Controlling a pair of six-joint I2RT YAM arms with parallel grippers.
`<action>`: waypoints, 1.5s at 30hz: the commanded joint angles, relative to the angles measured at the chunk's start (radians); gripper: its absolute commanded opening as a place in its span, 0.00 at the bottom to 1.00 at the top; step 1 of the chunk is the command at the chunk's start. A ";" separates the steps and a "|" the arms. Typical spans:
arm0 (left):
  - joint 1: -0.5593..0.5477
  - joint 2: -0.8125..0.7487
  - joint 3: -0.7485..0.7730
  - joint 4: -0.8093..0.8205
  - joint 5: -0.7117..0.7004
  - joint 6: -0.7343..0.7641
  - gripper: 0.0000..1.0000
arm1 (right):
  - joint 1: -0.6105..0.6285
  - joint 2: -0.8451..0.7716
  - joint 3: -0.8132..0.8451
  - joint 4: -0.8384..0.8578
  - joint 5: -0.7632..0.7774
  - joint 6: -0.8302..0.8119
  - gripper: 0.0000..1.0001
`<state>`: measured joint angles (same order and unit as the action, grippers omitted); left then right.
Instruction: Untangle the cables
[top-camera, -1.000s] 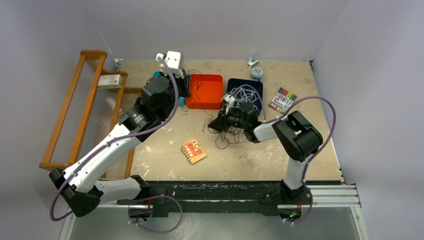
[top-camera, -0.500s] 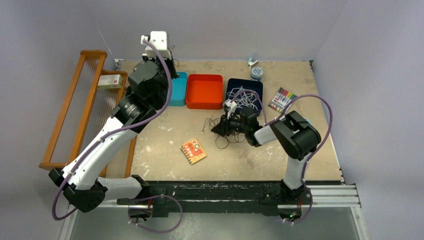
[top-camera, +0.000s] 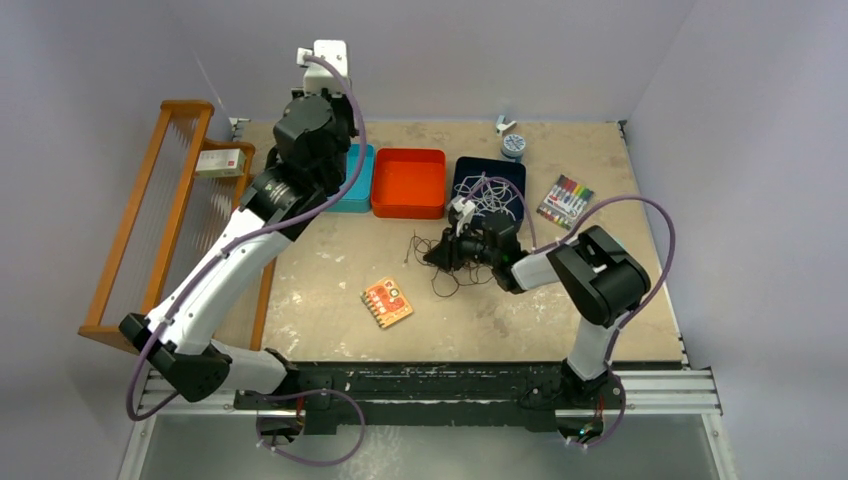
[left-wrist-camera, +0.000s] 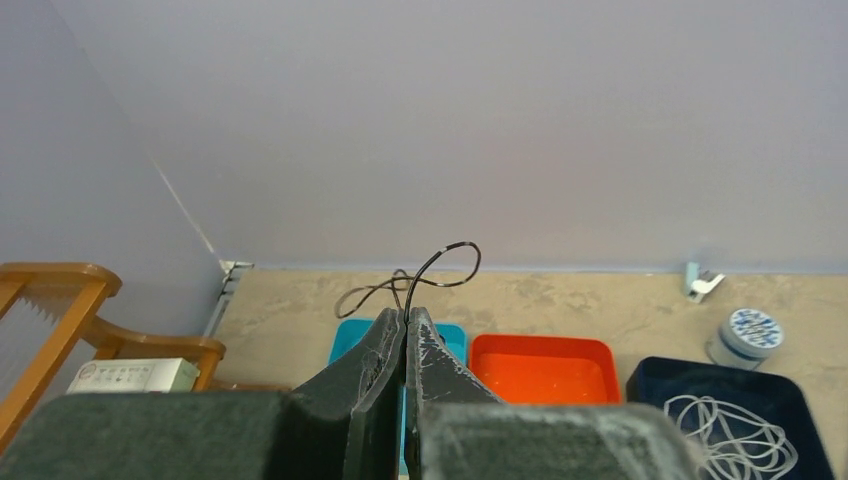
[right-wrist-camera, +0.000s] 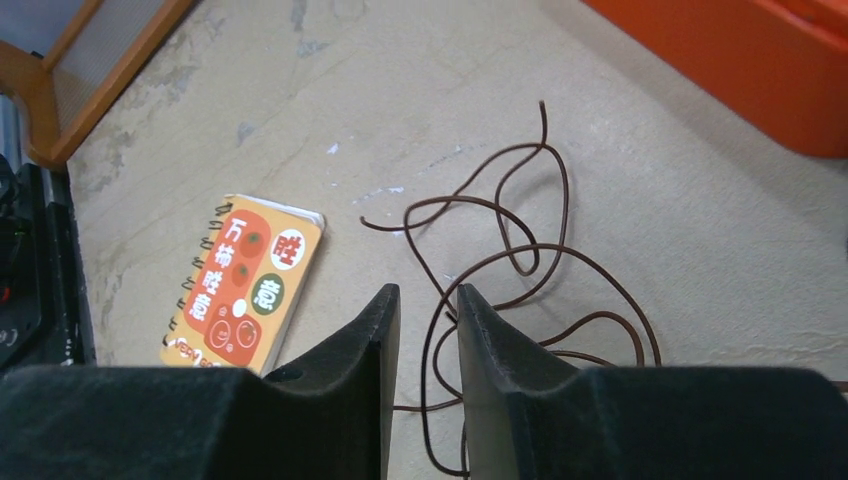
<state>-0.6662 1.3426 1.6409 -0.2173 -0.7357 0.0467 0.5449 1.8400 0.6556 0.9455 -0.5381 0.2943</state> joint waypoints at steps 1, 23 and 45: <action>0.064 0.041 0.041 -0.017 0.030 -0.004 0.00 | 0.007 -0.098 -0.007 -0.002 0.012 -0.039 0.31; 0.494 0.291 -0.118 0.229 0.505 -0.169 0.00 | 0.006 -0.261 -0.012 -0.127 0.020 -0.116 0.51; 0.527 0.576 -0.062 0.460 0.781 -0.127 0.00 | 0.007 -0.254 -0.007 -0.174 0.046 -0.156 0.55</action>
<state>-0.1524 1.9015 1.5200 0.1371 -0.0341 -0.0929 0.5449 1.6081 0.6456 0.7567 -0.5106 0.1627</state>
